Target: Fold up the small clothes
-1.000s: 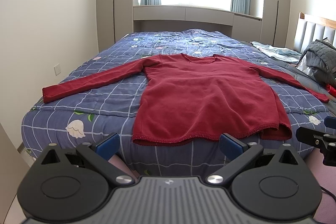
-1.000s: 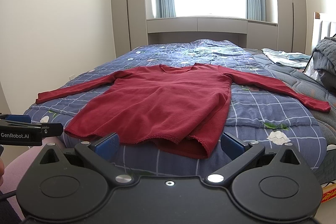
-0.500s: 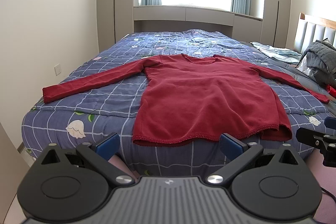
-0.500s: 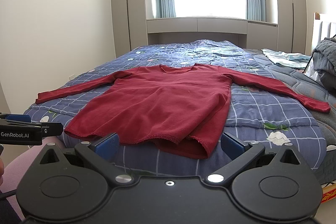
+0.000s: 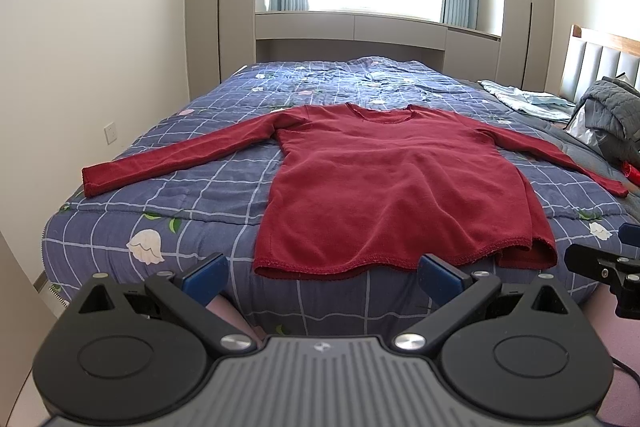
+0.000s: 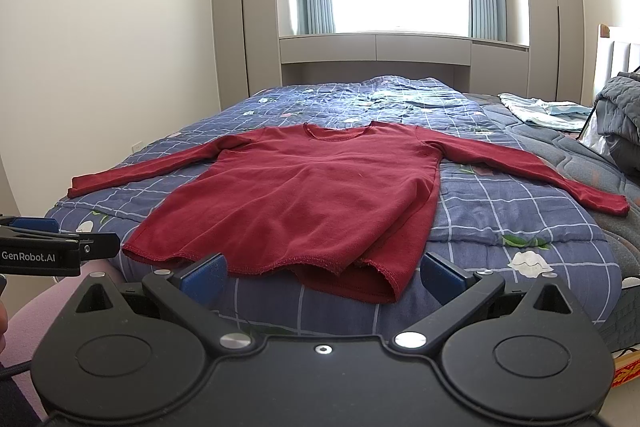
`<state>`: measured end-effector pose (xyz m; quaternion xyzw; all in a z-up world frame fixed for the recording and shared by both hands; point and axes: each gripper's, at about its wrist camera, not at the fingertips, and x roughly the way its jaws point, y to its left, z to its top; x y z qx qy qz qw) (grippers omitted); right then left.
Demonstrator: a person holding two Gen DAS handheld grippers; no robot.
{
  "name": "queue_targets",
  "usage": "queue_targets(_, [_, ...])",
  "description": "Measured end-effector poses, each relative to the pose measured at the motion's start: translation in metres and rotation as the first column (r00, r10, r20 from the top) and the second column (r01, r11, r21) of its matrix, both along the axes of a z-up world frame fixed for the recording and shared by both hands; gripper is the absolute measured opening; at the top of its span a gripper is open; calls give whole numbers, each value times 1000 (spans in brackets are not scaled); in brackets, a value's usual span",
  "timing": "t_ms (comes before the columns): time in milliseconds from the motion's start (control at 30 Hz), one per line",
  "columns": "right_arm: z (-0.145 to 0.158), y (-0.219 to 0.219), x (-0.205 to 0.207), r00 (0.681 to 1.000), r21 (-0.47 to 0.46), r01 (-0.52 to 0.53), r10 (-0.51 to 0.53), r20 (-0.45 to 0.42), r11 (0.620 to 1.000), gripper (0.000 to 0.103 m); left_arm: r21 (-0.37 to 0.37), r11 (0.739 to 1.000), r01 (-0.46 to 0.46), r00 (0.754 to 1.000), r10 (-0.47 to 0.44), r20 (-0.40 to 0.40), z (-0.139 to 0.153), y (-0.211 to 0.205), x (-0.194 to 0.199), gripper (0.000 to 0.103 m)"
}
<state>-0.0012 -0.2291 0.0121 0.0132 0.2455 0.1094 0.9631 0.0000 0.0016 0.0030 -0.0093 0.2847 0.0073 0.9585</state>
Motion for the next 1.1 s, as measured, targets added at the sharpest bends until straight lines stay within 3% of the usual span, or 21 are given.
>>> queue_targets(500, [-1,0,2,1000,-2,0,0,-2,1000,103,0,1000,0,1000,0,-4,2,1,-1,103])
queue_targets(733, [-6,-2,13,998,-2,-24,24,-61,1000,103,7,1000,2,1000,-2,-16,-2,-1,2,103])
queue_targets(1100, [4,-10,51,988,-42,109,-112,-101,993,103,71,997,36,998,-33,-47,7,-10,41,103])
